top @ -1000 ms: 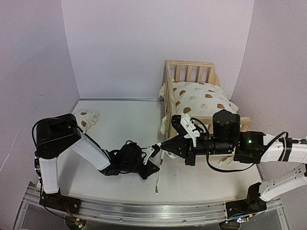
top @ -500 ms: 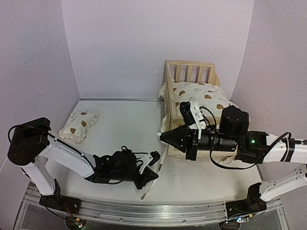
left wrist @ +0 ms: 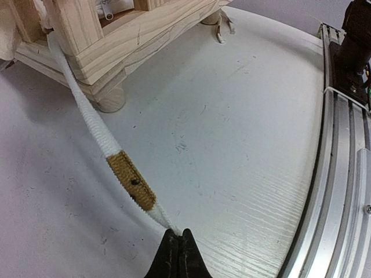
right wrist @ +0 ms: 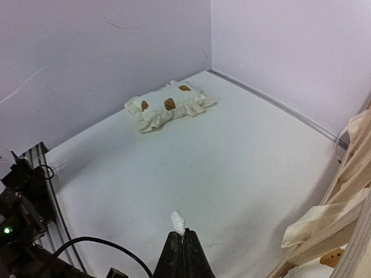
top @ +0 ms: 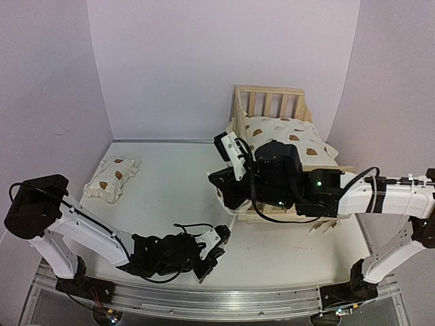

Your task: Set up the pet bed

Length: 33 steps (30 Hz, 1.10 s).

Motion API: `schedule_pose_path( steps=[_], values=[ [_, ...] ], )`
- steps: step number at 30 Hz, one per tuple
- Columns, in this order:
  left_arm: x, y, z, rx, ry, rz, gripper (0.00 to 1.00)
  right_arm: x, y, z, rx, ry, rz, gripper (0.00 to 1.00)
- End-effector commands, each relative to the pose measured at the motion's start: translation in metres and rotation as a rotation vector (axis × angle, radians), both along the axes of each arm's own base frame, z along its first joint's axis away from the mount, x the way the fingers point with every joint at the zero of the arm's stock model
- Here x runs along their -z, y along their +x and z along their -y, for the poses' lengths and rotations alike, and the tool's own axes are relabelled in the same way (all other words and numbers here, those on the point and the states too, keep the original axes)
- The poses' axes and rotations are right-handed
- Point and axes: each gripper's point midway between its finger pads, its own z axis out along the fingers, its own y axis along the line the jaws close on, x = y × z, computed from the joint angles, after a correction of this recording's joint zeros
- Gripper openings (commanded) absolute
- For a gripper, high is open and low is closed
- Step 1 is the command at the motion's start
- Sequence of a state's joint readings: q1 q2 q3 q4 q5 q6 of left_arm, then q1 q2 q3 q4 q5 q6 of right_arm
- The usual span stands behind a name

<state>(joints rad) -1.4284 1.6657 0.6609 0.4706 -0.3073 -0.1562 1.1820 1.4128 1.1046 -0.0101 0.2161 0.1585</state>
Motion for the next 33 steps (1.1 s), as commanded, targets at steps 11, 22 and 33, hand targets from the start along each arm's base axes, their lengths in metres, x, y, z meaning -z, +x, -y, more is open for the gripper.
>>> schedule_pose_path(
  steps=[11, 22, 33],
  values=[
    [0.003, -0.02, 0.006, 0.063, 0.031, 0.017, 0.0, 0.03, 0.002, -0.021, 0.042, -0.23, -0.093, 0.58],
    [-0.007, -0.022, 0.006, 0.096, -0.002, -0.014, 0.0, 0.027, -0.051, 0.043, -0.111, -0.203, -0.151, 0.61],
    [-0.044, -0.006, -0.008, 0.09, -0.097, -0.025, 0.0, 0.124, -0.041, 0.071, -0.059, -0.055, 0.113, 0.54]
  ],
)
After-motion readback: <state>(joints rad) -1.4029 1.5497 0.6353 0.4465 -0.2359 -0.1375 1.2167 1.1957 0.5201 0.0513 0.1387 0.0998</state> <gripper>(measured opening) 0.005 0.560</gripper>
